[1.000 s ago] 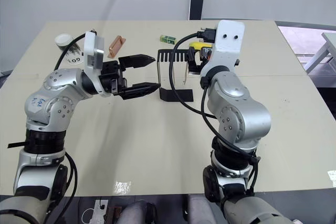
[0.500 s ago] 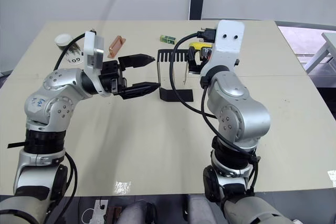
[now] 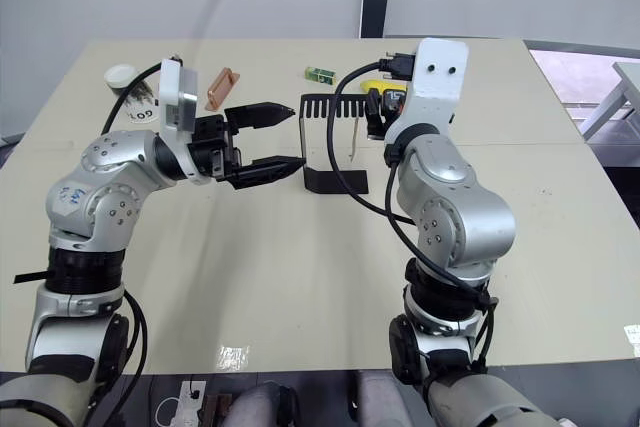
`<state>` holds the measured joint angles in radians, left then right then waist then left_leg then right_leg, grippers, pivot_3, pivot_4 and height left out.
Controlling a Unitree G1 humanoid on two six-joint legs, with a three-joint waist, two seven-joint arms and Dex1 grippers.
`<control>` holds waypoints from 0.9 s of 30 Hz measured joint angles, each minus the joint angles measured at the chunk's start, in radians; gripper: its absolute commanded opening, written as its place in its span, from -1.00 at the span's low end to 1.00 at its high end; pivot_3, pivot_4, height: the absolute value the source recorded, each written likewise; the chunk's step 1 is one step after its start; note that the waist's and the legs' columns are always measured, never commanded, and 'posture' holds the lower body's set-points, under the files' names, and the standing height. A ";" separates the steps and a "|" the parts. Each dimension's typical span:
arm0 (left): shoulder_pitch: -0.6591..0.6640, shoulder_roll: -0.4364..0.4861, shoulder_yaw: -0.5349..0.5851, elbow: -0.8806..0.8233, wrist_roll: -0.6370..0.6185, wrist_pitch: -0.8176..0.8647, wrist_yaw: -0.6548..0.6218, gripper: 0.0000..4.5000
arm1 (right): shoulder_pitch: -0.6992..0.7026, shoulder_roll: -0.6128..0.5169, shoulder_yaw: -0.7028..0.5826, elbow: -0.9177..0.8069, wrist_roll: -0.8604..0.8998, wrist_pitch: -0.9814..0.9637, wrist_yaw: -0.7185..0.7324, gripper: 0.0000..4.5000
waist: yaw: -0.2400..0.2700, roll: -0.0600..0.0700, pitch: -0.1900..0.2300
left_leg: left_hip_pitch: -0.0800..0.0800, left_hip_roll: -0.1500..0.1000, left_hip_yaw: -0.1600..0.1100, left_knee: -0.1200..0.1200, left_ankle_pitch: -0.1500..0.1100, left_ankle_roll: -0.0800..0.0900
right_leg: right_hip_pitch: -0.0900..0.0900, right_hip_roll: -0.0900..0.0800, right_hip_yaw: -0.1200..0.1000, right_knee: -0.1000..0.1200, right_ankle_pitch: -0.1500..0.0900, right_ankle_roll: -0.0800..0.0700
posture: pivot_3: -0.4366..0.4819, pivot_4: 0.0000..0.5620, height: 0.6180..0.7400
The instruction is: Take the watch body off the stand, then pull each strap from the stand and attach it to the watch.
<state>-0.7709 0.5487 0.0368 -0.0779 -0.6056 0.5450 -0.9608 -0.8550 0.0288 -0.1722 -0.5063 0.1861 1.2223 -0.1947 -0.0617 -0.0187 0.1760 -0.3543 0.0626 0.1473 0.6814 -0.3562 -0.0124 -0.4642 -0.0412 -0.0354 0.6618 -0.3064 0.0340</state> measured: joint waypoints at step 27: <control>0.004 0.000 0.001 -0.023 0.000 0.000 0.010 1.00 | -0.002 0.000 0.001 -0.001 0.002 0.004 0.012 -0.31 | 0.000 0.000 0.000 | 0.000 0.000 0.000 0.000 0.000 0.000 | 0.000 0.000 0.000 0.000 0.000 0.000 | -0.05 -0.47 1.00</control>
<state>-0.7670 0.5486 0.0376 -0.1012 -0.6056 0.5450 -0.9506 -0.8574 0.0289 -0.1708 -0.5078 0.1879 1.2263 -0.1830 -0.0619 -0.0187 0.1760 -0.3543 0.0626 0.1473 0.6814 -0.3562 -0.0124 -0.4642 -0.0412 -0.0355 0.6618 -0.3064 0.0341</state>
